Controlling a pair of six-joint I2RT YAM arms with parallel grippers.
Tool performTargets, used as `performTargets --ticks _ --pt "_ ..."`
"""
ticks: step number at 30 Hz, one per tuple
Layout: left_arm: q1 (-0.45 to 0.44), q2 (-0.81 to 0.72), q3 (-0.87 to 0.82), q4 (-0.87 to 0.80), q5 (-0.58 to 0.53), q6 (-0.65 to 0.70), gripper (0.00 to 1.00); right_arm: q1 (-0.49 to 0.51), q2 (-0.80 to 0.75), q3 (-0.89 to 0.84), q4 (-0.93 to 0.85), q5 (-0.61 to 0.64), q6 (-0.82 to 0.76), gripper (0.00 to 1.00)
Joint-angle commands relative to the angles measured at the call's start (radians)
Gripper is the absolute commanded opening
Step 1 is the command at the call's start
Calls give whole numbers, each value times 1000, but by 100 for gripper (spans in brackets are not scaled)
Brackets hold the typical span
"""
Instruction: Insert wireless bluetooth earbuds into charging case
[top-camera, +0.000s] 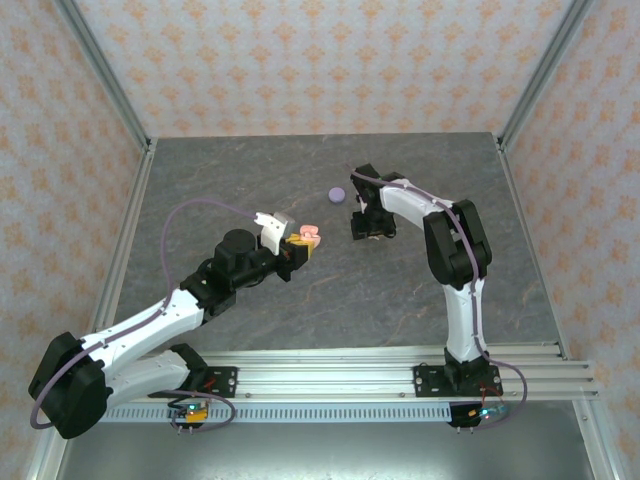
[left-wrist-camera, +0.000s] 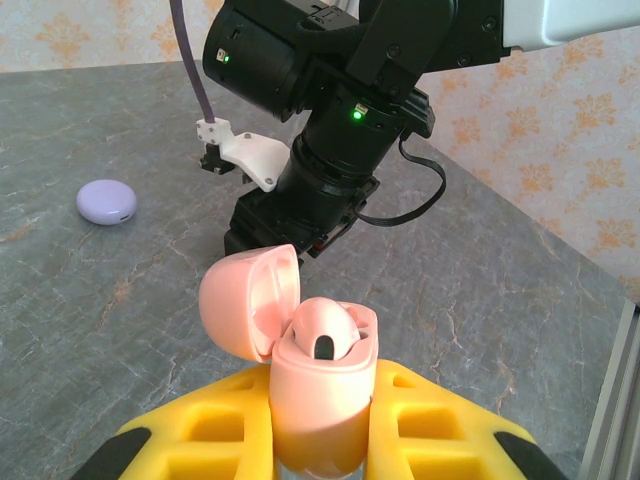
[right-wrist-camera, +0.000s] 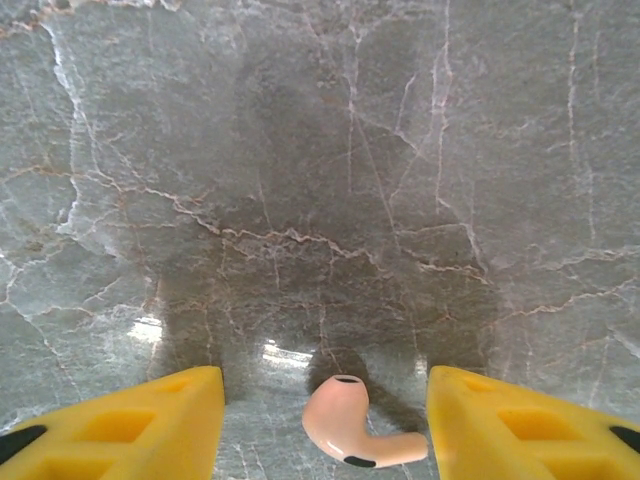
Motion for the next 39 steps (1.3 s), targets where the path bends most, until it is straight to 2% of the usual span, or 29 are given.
performTargets --ticks 1,21,36,39 --pt "-7 5 33 9 -2 21 15 -1 -4 -15 -35 -18 -7 55" --pt "-7 20 44 14 1 17 15 0 -47 -19 -65 -66 16 51" --pt "-7 23 47 11 1 18 15 0 -46 -17 -57 -59 32 45" --pt "-7 24 46 12 1 18 15 -1 -41 -12 -61 -17 43 46"
